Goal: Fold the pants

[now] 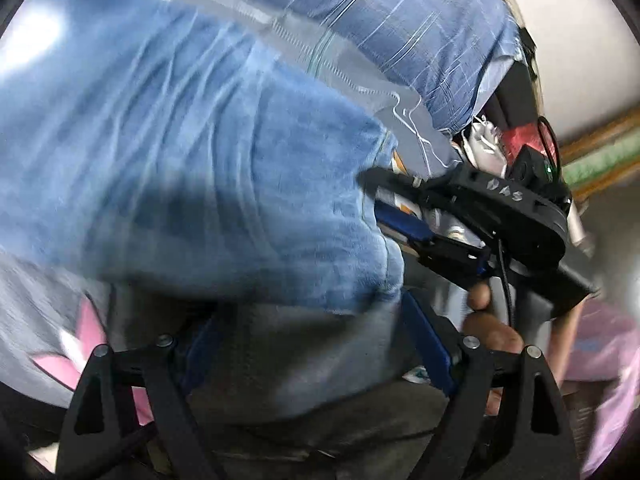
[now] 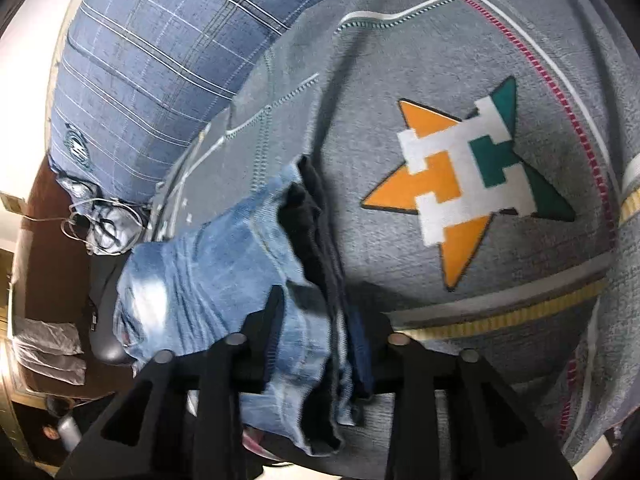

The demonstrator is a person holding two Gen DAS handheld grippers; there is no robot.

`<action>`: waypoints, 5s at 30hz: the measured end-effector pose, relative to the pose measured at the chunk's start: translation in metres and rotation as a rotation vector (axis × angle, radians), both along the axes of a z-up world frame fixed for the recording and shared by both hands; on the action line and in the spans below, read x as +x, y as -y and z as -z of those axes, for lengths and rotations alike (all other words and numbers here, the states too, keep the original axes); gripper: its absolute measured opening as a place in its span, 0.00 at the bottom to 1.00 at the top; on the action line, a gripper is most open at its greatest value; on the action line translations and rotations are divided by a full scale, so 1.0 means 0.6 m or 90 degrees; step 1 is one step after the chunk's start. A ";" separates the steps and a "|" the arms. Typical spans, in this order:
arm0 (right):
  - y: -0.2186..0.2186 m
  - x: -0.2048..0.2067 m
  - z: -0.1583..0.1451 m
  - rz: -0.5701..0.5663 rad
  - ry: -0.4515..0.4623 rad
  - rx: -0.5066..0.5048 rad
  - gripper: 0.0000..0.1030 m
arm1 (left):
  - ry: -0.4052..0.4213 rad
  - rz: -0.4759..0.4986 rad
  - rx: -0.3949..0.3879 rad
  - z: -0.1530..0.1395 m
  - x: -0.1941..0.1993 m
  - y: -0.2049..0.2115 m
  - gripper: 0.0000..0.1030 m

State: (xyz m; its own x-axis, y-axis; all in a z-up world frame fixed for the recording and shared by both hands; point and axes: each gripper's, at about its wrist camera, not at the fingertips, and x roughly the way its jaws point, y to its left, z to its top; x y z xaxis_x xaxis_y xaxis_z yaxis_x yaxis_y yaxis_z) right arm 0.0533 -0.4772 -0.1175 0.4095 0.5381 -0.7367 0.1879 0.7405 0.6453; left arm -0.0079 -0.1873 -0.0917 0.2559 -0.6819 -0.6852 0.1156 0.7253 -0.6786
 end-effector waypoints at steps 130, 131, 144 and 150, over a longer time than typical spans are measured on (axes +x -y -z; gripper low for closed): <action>-0.616 0.048 -0.058 -0.303 0.170 0.045 0.52 | 0.032 -0.539 0.006 -0.082 0.078 -0.656 0.13; -0.611 0.048 -0.070 -0.307 0.176 0.054 0.52 | 0.064 -0.520 0.031 -0.100 0.079 -0.639 0.12; -0.620 0.124 -0.259 -0.429 0.235 0.046 0.71 | 0.407 -0.184 0.307 -0.180 0.002 -0.365 0.12; -0.682 0.147 -0.284 -0.499 0.239 -0.029 0.74 | 0.457 -0.136 0.361 -0.175 -0.005 -0.332 0.12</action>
